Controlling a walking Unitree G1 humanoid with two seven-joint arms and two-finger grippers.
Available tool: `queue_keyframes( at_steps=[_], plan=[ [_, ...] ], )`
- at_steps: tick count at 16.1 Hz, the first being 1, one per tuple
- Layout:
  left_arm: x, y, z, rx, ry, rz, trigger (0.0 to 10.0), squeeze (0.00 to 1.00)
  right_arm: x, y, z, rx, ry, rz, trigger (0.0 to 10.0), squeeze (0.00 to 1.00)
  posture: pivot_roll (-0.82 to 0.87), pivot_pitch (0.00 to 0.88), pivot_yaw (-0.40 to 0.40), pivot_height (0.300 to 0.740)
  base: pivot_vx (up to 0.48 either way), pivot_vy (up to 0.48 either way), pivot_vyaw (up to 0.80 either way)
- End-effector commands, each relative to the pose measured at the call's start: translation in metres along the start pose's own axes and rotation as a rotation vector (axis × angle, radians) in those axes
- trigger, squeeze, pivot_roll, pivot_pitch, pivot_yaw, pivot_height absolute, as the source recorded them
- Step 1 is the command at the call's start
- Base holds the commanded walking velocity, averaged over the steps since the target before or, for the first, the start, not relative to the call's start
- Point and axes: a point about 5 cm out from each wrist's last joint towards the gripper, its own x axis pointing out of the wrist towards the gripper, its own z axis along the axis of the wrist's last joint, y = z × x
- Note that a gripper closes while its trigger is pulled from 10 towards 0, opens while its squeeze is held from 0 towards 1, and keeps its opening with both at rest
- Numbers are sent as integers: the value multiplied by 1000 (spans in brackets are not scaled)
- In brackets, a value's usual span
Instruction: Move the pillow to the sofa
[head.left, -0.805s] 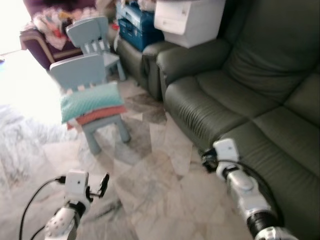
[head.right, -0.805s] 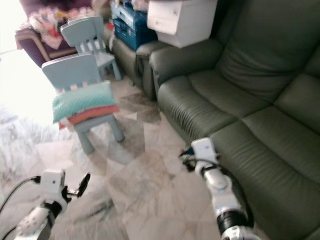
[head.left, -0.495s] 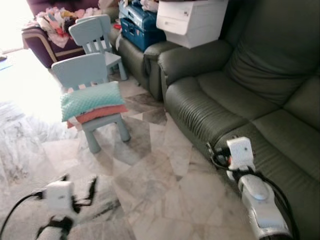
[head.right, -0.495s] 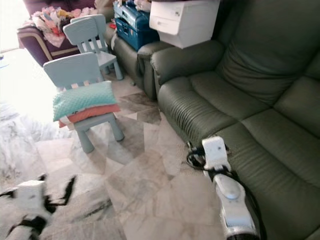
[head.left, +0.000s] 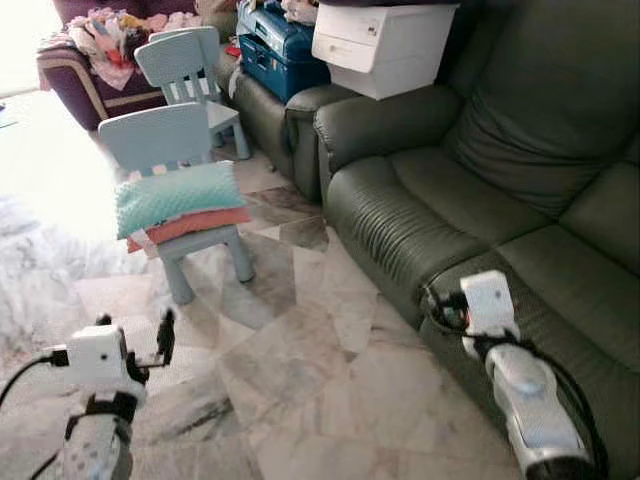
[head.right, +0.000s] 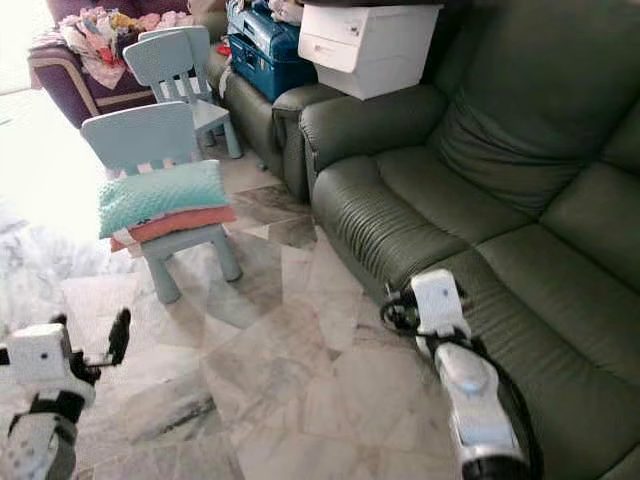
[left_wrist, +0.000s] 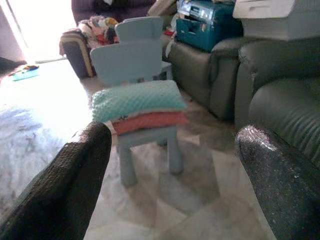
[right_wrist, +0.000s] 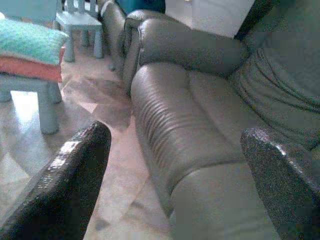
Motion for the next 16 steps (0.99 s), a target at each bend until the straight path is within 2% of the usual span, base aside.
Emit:
queue_keyframes(
  at_steps=[1, 3, 5, 7, 9, 11, 12, 14, 16],
  plan=[
    [1, 9, 6, -12, -18, 63, 10000, 0, 1, -6, 0, 6, 13, -33, 10000, 0, -173, 0, 14, 740, 0, 0, 0],
    [1, 10, 16, -53, -61, 113, 10000, 0, 3, -7, 8, 2, -22, -46, 10000, 0, -168, 0, 32, 740, 0, 0, 0],
    [2, 4, 16, -36, -67, 97, 10000, 0, 6, 1, 9, 8, -31, -49, 10000, 0, -166, 0, 36, 740, 0, 0, 0],
    [11, -9, 15, -37, -72, 50, 10000, 0, 13, 10, 21, 28, -75, -59, 10000, 0, -180, 0, 56, 740, 0, 0, 0],
    [12, -9, 15, -39, -74, 49, 10000, 0, 14, 11, 22, 29, -79, -60, 10000, 0, -180, 0, 56, 740, 0, 0, 0],
    [34, -15, 24, -38, -103, 26, 10000, 0, 24, 10, 33, 35, -113, -85, 10000, 0, -211, 0, 85, 740, 0, 0, 0],
    [49, -18, 35, -35, -138, 12, 10000, 0, 32, 8, 44, 22, -150, -93, 10000, 0, -213, 0, 85, 740, 0, 0, 0],
    [55, -14, 40, -42, -164, 37, 10000, 0, 39, 6, 49, 23, -159, -104, 10000, 0, -204, 0, 74, 740, 0, 0, 0],
    [50, -12, 34, -73, -162, 81, 10000, 0, 42, 9, 52, 19, -169, -90, 10000, 0, -195, 0, 56, 740, 0, 0, 0]
  ],
)
